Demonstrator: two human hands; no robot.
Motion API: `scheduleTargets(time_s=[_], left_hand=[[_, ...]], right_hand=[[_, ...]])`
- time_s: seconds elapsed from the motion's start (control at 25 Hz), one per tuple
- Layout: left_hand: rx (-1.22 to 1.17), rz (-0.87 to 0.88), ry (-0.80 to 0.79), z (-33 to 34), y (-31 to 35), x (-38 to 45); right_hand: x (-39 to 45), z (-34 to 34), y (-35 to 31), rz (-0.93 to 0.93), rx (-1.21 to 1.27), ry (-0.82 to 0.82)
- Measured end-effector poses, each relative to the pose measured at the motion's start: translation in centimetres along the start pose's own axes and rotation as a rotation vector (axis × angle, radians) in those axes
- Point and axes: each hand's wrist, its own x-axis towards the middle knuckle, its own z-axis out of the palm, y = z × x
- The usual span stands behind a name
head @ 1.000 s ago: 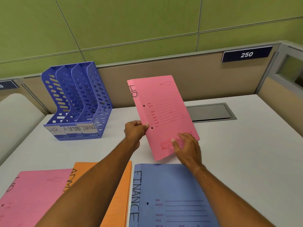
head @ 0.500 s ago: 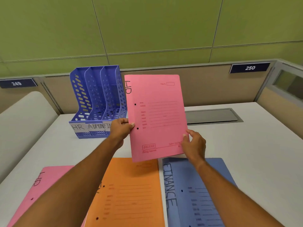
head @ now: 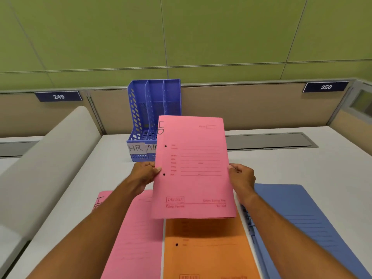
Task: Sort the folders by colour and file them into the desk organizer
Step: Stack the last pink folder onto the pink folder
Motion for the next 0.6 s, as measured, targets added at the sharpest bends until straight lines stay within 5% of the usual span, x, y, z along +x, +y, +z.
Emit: scheduleTargets(time_s=[0.6], left_hand=[[0.074, -0.183, 0.173, -7.3, -7.9, -5.7]], right_hand=[[-4.0, 2.0, 2.5, 0.167, -0.007, -0.464]])
